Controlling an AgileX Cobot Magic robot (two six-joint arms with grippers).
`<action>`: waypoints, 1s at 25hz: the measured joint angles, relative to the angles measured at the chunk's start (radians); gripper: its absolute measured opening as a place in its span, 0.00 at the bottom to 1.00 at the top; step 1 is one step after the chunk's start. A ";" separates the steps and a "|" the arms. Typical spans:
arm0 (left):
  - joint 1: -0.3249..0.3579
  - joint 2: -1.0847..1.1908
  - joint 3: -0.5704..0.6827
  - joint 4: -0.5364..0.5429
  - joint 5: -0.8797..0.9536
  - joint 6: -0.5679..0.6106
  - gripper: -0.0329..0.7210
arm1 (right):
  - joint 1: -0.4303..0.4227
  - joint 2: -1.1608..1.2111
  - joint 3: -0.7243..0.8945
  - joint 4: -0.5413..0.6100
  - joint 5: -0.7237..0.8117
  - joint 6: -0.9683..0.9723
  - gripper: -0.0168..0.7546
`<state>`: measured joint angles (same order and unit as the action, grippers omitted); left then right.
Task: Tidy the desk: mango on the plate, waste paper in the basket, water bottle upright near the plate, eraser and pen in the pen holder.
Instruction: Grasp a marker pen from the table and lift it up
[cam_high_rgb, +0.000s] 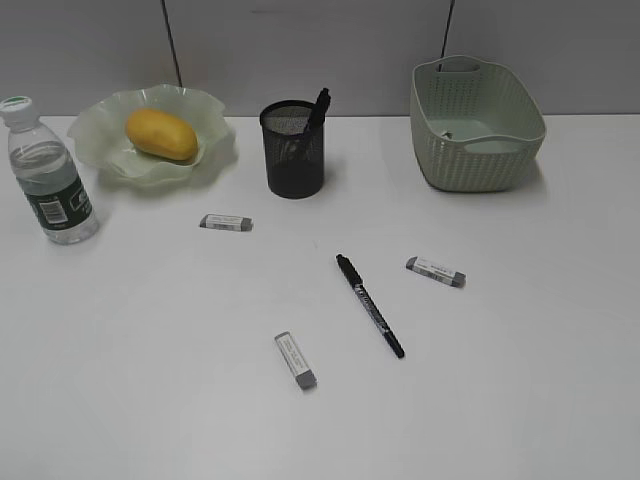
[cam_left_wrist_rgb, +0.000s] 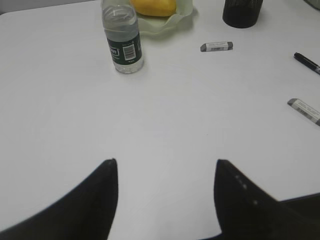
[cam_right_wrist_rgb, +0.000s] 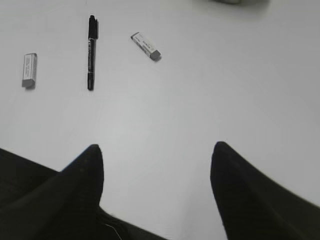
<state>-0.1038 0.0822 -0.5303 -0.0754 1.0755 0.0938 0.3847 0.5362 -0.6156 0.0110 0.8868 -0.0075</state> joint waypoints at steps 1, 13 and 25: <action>0.000 0.000 0.000 0.000 0.000 0.000 0.66 | 0.000 0.047 -0.014 0.000 -0.022 0.000 0.71; 0.000 0.000 0.000 0.000 0.000 0.000 0.65 | 0.038 0.756 -0.362 -0.011 -0.113 -0.001 0.71; 0.000 0.000 0.000 0.001 0.000 0.000 0.65 | 0.214 1.290 -0.819 -0.021 0.059 0.087 0.71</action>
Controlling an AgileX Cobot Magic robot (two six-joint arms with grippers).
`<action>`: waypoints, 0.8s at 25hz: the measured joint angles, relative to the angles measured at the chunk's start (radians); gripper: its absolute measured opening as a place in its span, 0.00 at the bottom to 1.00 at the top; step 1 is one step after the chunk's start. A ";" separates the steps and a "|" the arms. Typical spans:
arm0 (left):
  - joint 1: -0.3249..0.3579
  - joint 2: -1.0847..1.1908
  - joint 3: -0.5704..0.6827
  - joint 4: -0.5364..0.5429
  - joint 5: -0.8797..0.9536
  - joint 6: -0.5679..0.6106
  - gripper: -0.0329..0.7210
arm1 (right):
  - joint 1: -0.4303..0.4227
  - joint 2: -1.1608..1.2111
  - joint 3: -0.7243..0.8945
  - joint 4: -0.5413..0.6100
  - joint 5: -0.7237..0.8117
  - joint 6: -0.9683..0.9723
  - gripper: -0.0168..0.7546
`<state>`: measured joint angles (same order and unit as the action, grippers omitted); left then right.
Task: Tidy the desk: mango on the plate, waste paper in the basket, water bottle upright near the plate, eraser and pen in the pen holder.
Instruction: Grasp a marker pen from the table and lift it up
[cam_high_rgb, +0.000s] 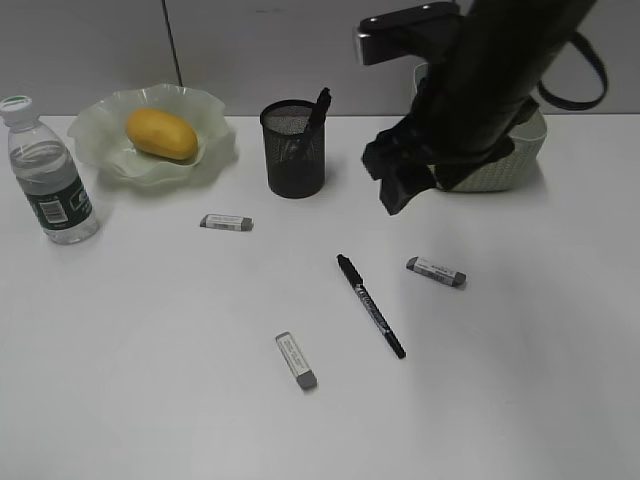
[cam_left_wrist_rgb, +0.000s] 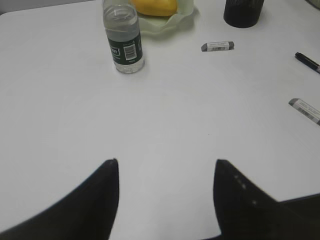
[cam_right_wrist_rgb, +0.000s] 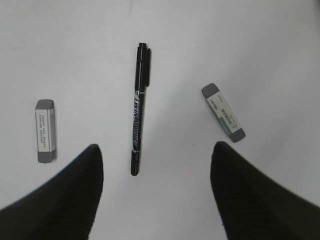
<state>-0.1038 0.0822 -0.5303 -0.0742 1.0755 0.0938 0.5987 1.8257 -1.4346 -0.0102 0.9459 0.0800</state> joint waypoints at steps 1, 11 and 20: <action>0.000 0.000 0.000 0.000 0.000 0.000 0.65 | 0.007 0.040 -0.040 0.000 0.023 0.005 0.71; 0.000 0.000 0.000 0.000 0.000 0.000 0.64 | 0.029 0.328 -0.248 0.010 0.121 0.057 0.71; 0.000 0.000 0.000 0.000 0.000 0.000 0.64 | 0.029 0.441 -0.255 0.010 0.060 0.090 0.69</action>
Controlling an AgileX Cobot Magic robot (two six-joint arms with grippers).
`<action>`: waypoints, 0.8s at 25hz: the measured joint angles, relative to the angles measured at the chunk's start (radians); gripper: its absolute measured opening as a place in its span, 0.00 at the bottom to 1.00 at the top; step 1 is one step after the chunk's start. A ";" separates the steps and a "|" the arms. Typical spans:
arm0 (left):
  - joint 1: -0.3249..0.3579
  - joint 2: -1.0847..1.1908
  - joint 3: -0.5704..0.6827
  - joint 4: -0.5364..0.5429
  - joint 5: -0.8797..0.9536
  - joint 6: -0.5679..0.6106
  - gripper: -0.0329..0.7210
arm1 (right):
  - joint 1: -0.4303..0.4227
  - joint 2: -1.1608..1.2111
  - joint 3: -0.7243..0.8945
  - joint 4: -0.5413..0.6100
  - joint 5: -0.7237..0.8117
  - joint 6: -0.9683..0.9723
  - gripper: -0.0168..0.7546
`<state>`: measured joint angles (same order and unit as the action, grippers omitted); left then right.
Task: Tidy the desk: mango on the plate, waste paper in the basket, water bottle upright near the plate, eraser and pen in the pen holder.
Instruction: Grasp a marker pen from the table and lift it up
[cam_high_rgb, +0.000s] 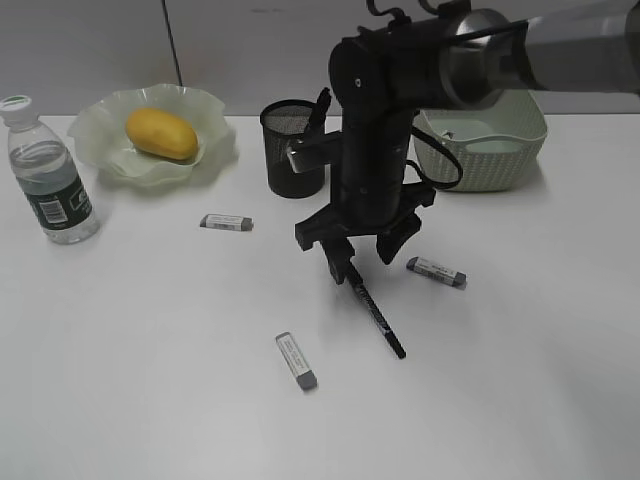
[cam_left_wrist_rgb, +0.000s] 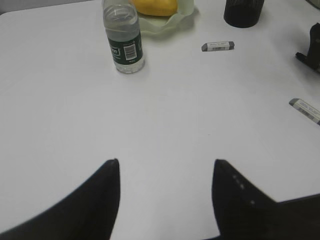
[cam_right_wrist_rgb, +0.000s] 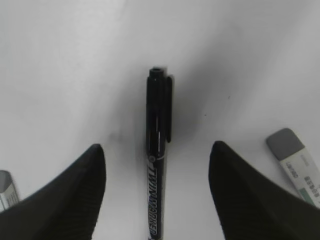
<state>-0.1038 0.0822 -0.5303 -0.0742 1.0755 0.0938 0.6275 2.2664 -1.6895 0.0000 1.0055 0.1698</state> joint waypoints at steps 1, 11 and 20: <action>0.000 0.000 0.000 0.001 0.000 0.000 0.63 | 0.000 0.005 -0.001 0.000 -0.007 0.003 0.68; 0.000 0.000 0.000 0.001 0.000 0.000 0.63 | 0.000 0.067 -0.014 0.012 -0.045 0.010 0.57; 0.000 0.000 0.000 0.001 0.000 0.000 0.63 | 0.000 0.086 -0.037 0.009 -0.047 0.012 0.38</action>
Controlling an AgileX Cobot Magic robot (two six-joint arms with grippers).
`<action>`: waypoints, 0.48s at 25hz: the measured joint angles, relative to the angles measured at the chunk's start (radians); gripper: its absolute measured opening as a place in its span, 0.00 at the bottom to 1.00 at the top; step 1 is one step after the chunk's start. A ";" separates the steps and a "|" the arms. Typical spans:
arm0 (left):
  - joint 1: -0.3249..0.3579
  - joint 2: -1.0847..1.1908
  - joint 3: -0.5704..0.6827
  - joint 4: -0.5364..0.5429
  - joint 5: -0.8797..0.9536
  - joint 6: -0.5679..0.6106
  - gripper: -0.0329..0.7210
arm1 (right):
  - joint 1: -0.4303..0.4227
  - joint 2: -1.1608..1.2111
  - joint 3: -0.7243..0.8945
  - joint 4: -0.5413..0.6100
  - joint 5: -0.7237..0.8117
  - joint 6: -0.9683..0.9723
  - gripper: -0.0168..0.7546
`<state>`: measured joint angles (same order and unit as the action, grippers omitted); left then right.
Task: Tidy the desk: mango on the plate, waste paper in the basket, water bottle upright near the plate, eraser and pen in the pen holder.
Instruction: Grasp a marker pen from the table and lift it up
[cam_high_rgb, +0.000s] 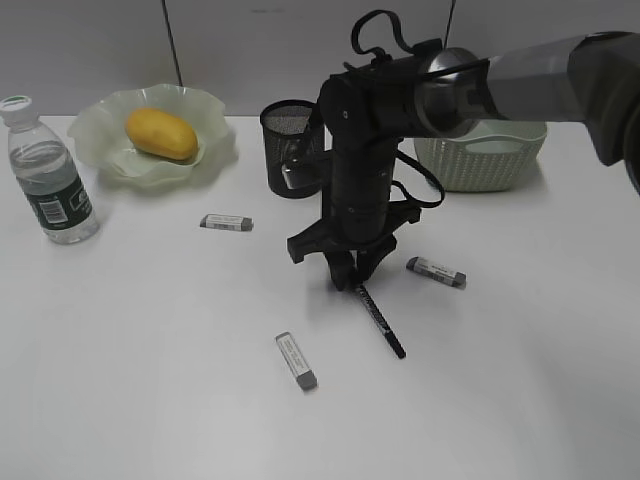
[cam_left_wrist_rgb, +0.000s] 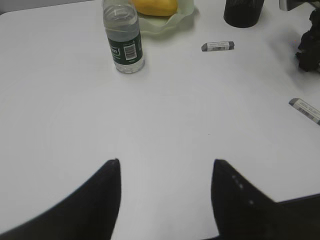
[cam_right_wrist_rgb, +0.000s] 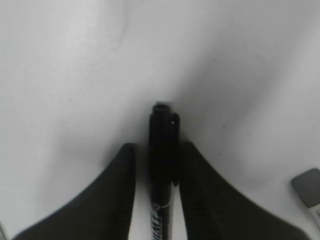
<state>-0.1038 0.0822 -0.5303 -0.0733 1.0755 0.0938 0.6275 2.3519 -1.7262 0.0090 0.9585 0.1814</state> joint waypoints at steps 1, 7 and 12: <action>0.000 0.000 0.000 0.000 0.000 0.000 0.63 | 0.000 -0.001 -0.001 0.000 0.000 0.000 0.34; 0.000 0.000 0.000 0.000 0.000 0.000 0.61 | 0.000 0.013 -0.034 -0.009 0.024 -0.038 0.21; 0.000 0.000 0.000 0.000 0.000 0.000 0.61 | 0.000 0.024 -0.154 -0.009 0.069 -0.072 0.21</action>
<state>-0.1038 0.0822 -0.5303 -0.0733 1.0755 0.0938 0.6275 2.3759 -1.8807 0.0000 1.0280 0.1094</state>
